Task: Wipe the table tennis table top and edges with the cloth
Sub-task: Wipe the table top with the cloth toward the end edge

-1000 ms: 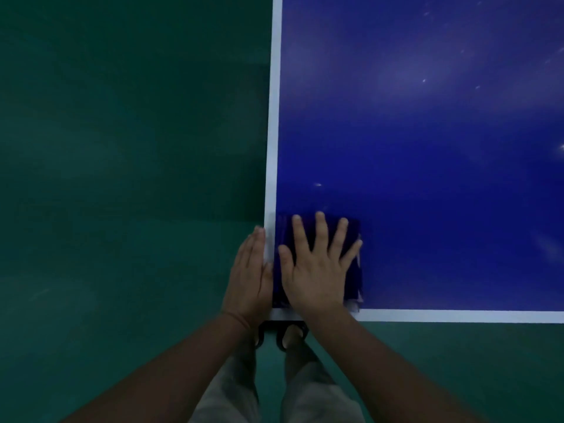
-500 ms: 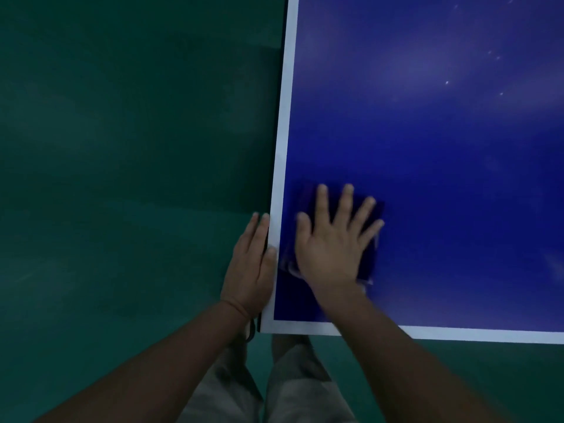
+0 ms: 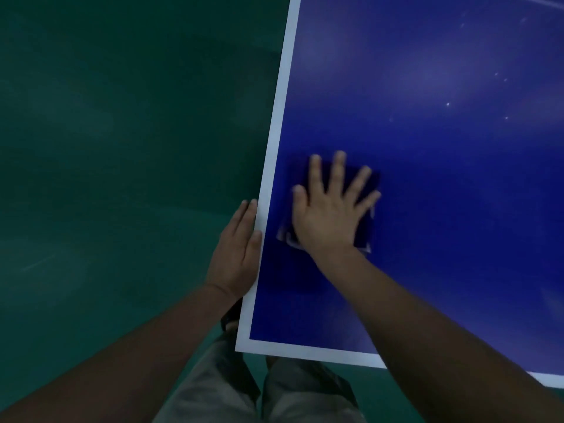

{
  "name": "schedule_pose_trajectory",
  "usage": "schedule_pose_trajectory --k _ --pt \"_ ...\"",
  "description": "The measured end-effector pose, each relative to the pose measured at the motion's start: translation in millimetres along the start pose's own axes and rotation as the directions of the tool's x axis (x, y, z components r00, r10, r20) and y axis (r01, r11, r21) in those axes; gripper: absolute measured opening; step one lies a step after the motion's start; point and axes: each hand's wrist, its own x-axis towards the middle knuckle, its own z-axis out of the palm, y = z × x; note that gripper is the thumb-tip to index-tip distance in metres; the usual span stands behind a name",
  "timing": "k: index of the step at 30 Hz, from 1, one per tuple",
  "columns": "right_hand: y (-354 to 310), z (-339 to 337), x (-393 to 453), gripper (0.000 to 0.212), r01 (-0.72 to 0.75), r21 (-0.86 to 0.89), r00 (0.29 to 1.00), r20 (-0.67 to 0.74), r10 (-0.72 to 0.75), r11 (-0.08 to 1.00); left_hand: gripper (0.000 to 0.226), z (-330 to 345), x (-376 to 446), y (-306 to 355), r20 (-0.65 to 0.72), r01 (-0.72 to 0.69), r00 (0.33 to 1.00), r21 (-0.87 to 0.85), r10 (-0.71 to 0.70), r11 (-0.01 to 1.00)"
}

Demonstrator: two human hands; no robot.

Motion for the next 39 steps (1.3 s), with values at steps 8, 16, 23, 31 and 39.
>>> schedule_pose_trajectory --k 8,16,23,31,39 --pt "68.2 5.1 -65.9 0.057 0.464 -0.12 0.885 0.093 -0.456 0.878 0.063 -1.5 22.9 3.0 -0.021 0.041 0.999 -0.005 -0.042 0.999" --pt "-32.7 -12.1 51.1 0.059 0.19 0.004 0.982 -0.004 -0.19 0.982 0.065 -10.8 54.1 12.4 -0.01 0.003 1.0 0.018 -0.003 1.0" --pt "56.9 -6.7 -21.0 0.057 0.412 -0.085 0.911 0.056 -0.409 0.907 0.066 -18.8 79.1 18.1 0.009 -0.06 0.998 0.066 0.059 0.996" --pt "-26.9 -34.5 139.3 0.061 -0.101 0.038 0.994 -0.045 0.103 0.994 0.061 -25.9 122.8 20.6 0.046 -0.225 0.974 0.089 0.221 0.97" --pt "42.4 -30.3 67.1 0.058 0.37 -0.144 0.929 0.051 -0.367 0.918 0.061 -32.7 143.7 22.1 0.073 -0.259 0.964 0.042 0.256 0.965"
